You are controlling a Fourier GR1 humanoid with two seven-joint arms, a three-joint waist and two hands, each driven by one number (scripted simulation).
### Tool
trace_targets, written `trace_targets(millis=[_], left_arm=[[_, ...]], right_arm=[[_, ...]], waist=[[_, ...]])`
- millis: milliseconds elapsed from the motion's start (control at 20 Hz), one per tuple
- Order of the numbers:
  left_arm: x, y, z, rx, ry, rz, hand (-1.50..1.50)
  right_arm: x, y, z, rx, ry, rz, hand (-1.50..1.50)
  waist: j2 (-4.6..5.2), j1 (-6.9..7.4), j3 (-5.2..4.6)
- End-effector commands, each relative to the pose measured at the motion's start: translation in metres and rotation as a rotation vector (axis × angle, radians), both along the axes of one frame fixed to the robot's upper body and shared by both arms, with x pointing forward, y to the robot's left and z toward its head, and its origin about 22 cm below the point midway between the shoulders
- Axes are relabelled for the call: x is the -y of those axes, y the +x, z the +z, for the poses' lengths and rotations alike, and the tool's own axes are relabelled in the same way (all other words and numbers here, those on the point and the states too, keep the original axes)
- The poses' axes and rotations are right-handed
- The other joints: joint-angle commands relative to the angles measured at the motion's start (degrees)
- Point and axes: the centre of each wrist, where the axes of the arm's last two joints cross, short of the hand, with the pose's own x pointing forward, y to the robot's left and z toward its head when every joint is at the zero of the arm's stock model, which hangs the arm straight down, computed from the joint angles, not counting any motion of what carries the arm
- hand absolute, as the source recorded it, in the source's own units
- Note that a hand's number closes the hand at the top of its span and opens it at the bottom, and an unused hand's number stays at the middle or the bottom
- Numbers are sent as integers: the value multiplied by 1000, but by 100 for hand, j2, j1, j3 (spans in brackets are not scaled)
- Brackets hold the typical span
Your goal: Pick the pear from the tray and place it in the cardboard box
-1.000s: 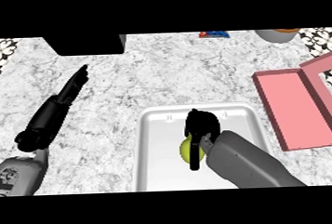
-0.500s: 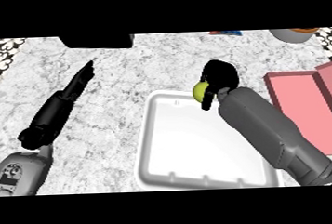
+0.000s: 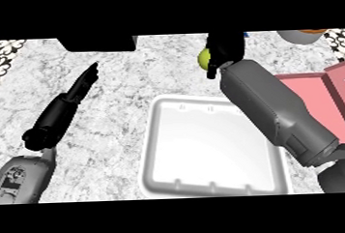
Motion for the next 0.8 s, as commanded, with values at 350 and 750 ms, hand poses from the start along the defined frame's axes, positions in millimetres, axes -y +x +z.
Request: trace_targets(millis=[350,750], left_arm=[[-11,-13,-15,-14,-5,35,0],[-18,-21,2,-2,0,47,0]], right_arm=[[26,27,87,351,187,-374,150],[106,29,88,423,182,-592,150]], waist=[[-79,-152,0],[-111,-232,3]])
